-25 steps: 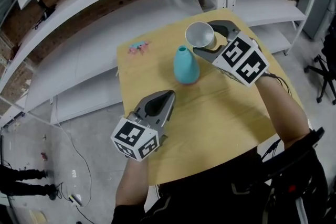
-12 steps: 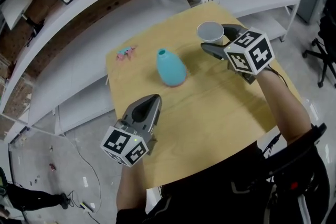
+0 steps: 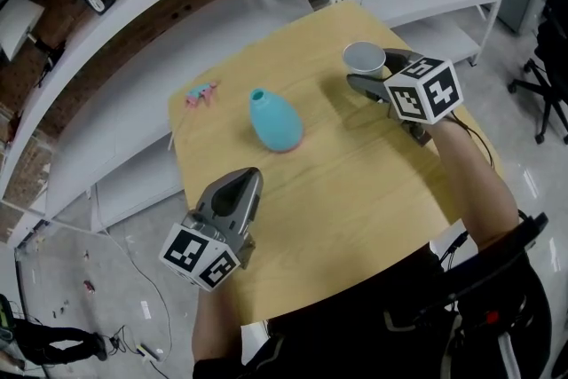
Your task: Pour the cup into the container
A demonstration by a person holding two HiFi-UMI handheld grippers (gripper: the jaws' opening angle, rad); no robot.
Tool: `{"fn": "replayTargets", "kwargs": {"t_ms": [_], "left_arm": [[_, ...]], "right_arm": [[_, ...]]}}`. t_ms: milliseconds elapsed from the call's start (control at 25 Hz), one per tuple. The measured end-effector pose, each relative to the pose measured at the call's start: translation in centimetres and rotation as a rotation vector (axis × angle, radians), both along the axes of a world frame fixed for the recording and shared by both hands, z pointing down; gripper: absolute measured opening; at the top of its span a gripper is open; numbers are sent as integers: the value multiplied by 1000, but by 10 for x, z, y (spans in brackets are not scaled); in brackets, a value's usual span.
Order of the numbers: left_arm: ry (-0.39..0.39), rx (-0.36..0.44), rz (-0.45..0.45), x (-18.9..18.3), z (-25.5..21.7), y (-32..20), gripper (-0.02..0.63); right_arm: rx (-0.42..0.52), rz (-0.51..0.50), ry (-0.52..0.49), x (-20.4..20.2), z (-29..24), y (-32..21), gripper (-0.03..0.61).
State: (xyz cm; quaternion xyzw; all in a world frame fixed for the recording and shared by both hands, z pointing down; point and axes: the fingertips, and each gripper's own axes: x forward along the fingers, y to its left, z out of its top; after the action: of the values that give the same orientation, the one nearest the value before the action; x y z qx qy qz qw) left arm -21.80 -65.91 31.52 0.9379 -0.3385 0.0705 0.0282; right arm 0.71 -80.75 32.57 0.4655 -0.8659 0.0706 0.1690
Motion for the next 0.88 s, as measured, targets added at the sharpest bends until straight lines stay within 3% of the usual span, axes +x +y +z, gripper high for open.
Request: {"fn": "replayTargets", "kwargs": {"t_ms": [400,880], "left_arm": [[-6,1,5,1,-2,0,-8],[-7,-4,-22,-2,1,-6,-7]], "right_arm": [[-22,6,-97,4,5,-4,308],[-1,23,-111,18,-4,10,321]]}}
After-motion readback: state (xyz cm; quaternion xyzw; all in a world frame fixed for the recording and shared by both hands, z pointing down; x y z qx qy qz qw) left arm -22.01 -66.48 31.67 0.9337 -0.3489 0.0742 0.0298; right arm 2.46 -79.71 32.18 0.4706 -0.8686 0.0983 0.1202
